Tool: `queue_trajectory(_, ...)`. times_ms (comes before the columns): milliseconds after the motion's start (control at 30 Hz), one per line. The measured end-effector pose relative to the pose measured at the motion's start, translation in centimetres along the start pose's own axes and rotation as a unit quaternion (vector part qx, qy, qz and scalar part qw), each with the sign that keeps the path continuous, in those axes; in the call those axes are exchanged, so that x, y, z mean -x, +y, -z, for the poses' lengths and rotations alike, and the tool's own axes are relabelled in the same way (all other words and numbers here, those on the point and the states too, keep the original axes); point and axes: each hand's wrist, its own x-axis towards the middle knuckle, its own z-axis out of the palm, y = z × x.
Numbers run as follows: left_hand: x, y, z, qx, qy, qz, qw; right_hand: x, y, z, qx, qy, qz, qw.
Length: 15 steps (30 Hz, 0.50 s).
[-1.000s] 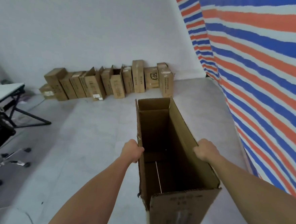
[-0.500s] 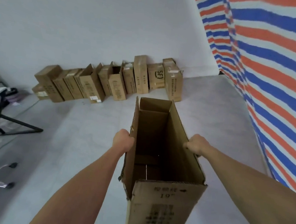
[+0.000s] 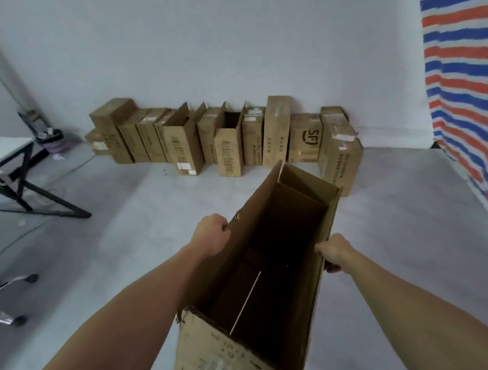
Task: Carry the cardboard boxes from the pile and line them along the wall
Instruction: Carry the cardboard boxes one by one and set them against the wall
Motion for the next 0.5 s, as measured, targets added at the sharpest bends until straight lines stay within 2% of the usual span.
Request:
queue_trajectory(233,-17.3,-2.0,6.5,-0.035,0.003,-0.045,0.998,-11.6,-11.2,0.1,-0.046,-0.007,-0.014,0.999)
queue_trajectory(500,-38.4,-0.7,7.4,-0.067,-0.015,-0.079,0.994,-30.1,-18.5,4.0,-0.134,0.01,-0.066,0.989)
